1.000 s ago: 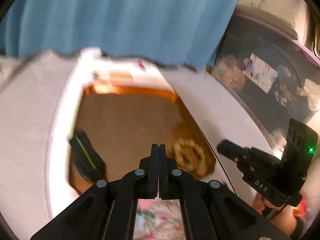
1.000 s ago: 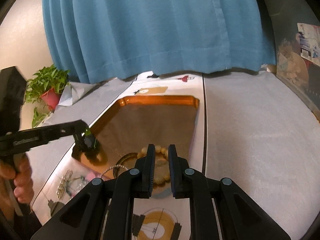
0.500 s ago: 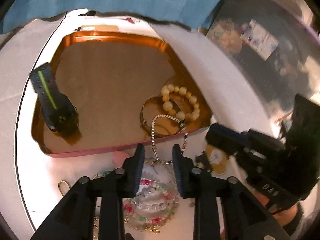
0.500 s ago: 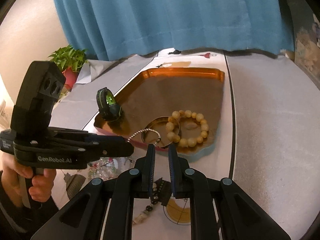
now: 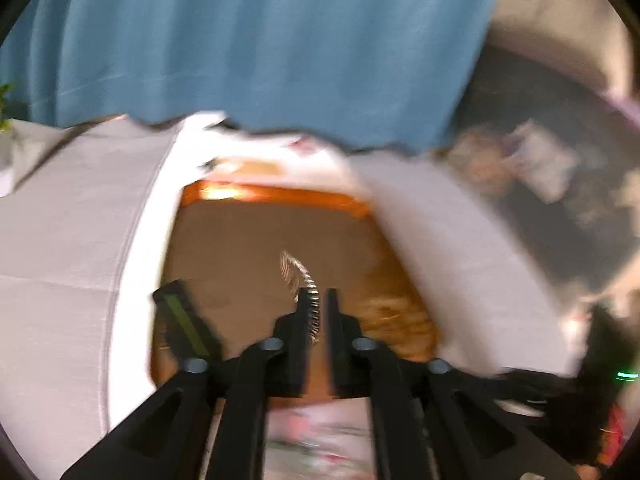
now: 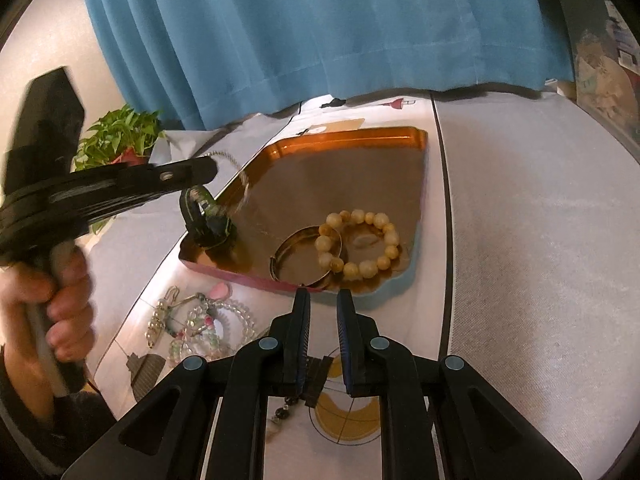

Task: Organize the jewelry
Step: 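Open both tools to release the bracelets into the tray, then withdraw both open tools back from the tray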

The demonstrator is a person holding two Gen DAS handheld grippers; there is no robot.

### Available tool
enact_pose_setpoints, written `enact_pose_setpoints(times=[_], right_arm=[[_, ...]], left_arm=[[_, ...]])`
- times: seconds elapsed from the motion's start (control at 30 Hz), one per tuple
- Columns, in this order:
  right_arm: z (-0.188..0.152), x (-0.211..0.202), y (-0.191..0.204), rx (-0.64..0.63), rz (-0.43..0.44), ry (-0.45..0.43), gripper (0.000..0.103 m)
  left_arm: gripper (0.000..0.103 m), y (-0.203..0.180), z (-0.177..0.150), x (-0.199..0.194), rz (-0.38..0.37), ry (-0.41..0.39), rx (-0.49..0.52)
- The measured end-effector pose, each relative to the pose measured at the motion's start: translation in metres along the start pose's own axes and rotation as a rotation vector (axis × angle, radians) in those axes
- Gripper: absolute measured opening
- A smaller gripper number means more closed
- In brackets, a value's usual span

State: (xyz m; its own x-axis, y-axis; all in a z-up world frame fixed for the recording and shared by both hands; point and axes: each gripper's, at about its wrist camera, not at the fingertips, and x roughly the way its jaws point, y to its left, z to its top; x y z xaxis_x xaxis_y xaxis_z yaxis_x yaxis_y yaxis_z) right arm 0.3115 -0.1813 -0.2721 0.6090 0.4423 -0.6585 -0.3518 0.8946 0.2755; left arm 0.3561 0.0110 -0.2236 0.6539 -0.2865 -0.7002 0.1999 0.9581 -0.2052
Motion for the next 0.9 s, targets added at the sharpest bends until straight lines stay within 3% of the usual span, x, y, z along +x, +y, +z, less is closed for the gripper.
enact_pose_setpoints(times=[0.03,0.07,0.23,0.33,0.47,0.7,0.9], right_arm=[[-0.001,0.002,0.002,-0.009,-0.014,0.008,0.016],[-0.001,0.005,0.003,-0.02,-0.03,0.015,0.018],[0.0,0.007,0.013,-0.085,-0.084,0.012,0.057],[0.006,0.001,0.019,-0.104,-0.093,-0.03,0.069],[0.009,-0.011,0.029,-0.073,-0.093,-0.058,0.079],[-0.006,-0.071,0.063,-0.041,-0.147,-0.123,0.1],[-0.018,-0.138,0.093,-0.003,-0.169,-0.18,0.103]], left_arm=[[0.073,0.001,-0.003,0.014,0.042,0.07,0.014],[0.077,0.001,-0.01,0.026,0.044,0.126,0.026],[0.082,-0.022,-0.027,0.006,0.068,0.088,0.152],[0.081,-0.026,-0.032,-0.007,0.05,0.084,0.152],[0.082,-0.022,-0.028,-0.033,-0.001,0.066,0.079],[0.086,-0.049,-0.036,-0.112,0.032,-0.022,0.106],[0.09,-0.068,-0.057,-0.188,0.072,-0.095,0.116]])
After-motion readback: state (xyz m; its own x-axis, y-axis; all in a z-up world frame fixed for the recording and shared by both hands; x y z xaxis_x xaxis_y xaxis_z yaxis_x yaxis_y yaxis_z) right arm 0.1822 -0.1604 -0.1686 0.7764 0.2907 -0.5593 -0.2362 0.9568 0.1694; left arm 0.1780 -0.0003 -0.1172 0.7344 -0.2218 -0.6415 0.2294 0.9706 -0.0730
